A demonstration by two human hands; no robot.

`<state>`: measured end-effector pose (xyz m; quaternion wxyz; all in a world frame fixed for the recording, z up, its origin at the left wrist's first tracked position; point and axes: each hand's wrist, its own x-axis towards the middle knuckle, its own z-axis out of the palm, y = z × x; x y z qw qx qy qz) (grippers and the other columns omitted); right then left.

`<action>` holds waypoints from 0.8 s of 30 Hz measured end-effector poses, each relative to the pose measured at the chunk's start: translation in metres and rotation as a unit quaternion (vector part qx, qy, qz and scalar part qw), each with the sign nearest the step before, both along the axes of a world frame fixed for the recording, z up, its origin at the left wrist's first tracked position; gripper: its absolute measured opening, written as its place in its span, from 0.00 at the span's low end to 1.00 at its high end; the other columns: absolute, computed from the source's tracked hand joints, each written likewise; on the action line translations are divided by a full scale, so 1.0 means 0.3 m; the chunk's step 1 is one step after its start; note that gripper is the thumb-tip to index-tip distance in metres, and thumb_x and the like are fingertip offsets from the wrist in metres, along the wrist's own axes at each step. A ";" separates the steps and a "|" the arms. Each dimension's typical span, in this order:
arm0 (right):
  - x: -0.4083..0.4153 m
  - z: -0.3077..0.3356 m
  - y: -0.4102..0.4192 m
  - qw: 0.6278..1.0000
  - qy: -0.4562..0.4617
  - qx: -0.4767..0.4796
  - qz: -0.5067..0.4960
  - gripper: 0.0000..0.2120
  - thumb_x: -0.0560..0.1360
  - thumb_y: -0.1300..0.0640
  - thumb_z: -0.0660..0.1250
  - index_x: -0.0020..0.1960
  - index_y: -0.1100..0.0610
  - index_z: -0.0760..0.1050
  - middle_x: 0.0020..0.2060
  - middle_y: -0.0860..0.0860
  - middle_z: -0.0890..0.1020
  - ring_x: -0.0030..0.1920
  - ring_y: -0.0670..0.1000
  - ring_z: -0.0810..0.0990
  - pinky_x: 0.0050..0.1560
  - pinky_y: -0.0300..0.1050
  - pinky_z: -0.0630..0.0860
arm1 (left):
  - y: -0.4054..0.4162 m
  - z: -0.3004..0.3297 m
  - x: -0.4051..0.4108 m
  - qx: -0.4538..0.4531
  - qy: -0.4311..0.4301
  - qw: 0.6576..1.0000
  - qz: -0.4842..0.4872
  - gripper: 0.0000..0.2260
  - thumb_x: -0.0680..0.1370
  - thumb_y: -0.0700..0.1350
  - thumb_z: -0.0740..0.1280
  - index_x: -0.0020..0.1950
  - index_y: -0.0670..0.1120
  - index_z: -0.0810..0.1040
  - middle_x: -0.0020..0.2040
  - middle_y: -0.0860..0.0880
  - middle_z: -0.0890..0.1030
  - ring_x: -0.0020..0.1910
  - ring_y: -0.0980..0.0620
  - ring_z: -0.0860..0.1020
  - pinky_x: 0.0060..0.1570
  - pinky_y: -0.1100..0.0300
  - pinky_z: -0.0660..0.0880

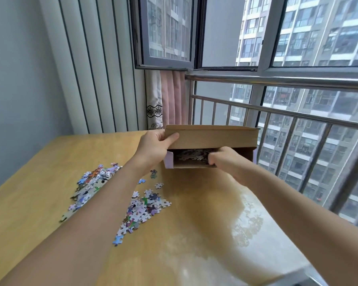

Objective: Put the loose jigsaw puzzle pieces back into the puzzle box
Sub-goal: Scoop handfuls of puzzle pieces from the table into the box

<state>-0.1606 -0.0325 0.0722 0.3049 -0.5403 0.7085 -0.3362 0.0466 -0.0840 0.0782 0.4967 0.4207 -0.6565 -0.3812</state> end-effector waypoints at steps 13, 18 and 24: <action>-0.107 -0.082 0.049 0.859 0.452 -0.130 0.203 0.31 0.80 0.36 0.60 0.78 0.50 0.66 0.72 0.49 0.74 0.70 0.53 0.74 0.67 0.54 0.74 | -0.006 0.000 -0.002 -0.005 0.013 1.000 0.009 0.08 0.79 0.51 0.71 0.54 0.51 0.85 0.50 0.56 0.86 0.53 0.55 0.83 0.60 0.58 0.77; -0.057 -0.039 0.014 0.918 0.323 -0.039 0.226 0.37 0.78 0.26 0.47 0.79 0.45 0.62 0.74 0.49 0.72 0.69 0.52 0.73 0.66 0.48 0.70 | 0.000 -0.005 -0.003 -0.007 0.014 1.000 0.000 0.05 0.79 0.50 0.70 0.52 0.53 0.85 0.49 0.56 0.86 0.53 0.55 0.83 0.60 0.58 0.77; -0.072 -0.022 -0.125 0.966 0.217 -0.008 0.138 0.37 0.73 0.24 0.57 0.77 0.42 0.65 0.75 0.47 0.70 0.72 0.53 0.69 0.77 0.51 0.60 | -0.002 -0.003 0.003 -0.004 0.011 1.000 -0.003 0.07 0.79 0.51 0.70 0.53 0.52 0.85 0.50 0.55 0.86 0.54 0.53 0.83 0.59 0.58 0.77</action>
